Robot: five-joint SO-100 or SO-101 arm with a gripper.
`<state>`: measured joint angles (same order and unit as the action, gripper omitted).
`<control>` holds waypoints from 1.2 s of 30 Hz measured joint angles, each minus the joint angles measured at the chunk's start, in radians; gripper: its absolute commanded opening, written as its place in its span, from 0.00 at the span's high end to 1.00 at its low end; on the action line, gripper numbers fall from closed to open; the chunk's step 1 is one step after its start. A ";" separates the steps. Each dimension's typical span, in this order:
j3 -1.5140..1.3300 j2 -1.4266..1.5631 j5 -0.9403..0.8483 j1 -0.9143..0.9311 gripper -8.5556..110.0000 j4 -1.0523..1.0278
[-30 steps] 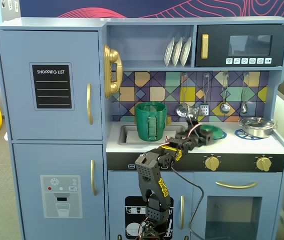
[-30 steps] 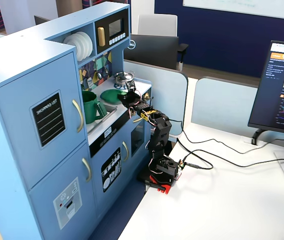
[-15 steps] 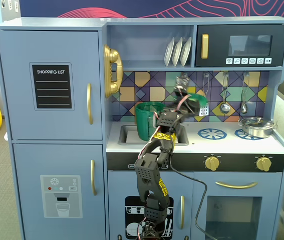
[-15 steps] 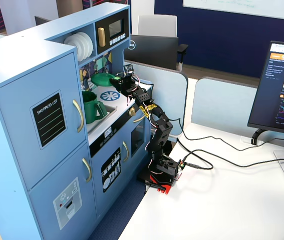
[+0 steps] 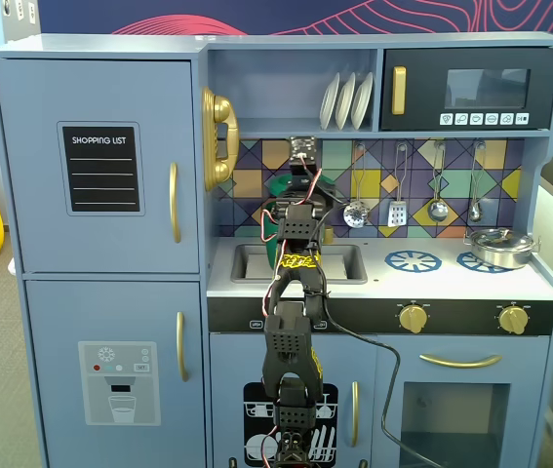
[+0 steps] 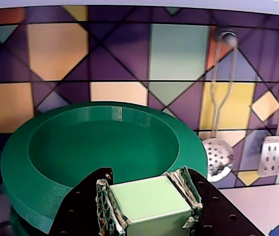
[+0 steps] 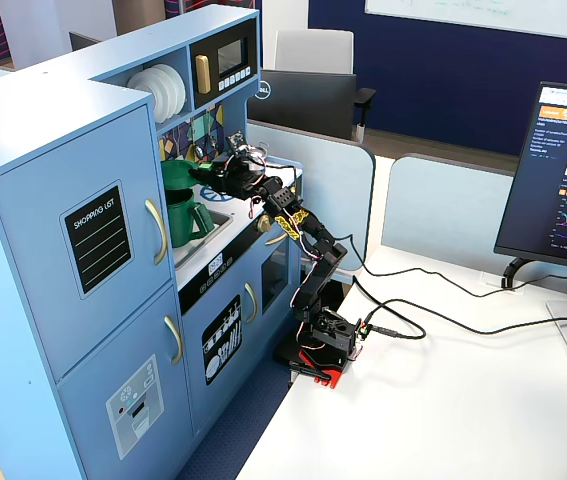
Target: Pick up the lid from the counter and put it on the green recipient
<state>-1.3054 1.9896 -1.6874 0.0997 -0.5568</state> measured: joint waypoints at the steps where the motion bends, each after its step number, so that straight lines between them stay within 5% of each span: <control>1: 0.000 0.000 -0.005 -0.002 0.93 0.000; 36: -0.144 -0.040 -0.026 -0.037 0.88 0.092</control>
<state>-1.4496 1.9497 -1.7135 0.0629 -0.4648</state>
